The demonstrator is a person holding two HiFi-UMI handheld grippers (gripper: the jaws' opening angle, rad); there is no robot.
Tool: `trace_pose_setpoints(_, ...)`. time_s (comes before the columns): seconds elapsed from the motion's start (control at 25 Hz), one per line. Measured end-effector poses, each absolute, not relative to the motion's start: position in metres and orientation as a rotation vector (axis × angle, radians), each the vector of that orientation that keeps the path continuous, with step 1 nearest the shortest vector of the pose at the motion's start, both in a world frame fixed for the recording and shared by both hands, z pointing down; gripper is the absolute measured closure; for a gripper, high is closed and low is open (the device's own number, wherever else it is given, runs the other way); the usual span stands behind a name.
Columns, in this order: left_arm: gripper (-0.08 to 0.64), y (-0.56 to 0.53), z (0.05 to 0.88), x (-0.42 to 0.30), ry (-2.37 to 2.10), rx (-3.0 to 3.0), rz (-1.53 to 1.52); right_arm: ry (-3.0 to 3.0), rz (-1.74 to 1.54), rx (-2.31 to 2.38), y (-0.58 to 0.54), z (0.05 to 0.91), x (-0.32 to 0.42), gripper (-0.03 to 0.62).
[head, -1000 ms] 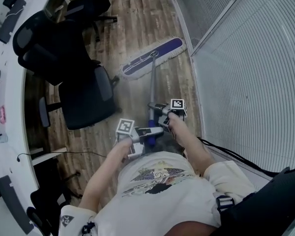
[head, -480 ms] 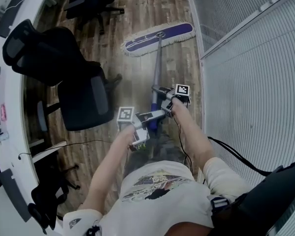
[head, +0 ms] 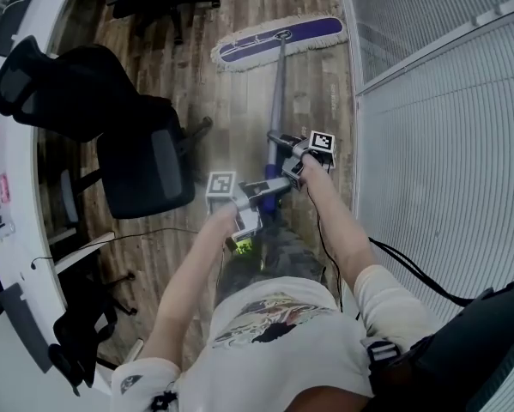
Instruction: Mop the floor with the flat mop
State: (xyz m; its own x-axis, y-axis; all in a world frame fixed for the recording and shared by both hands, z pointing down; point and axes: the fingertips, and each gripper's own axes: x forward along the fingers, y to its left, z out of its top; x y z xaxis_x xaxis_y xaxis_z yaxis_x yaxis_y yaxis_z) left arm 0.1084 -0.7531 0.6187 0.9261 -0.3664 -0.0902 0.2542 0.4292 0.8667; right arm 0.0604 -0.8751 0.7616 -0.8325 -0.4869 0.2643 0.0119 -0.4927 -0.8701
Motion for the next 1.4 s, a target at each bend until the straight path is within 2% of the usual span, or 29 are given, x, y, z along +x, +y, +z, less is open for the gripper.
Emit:
trace_pose_setpoints(0.52, 0.469, -0.62, 0.614, 0.094, -0.058, 1.057, -0.276, 1.4, -2.431, -0.732, -0.745, 0.757, 0.042, 0.46)
trace_pose_setpoints(1.12, 0.468, -0.337, 0.613, 0.041, 0.023, 1.064, -0.164, 1.401, -2.414, -0.77, -0.469, 0.761, -0.01, 0.46)
trace_pose_setpoints(1.4, 0.469, -0.249, 0.603, 0.019, 0.0, 1.028, -0.199, 1.323, -2.37, -0.799, -0.377, 0.754, -0.019, 0.46)
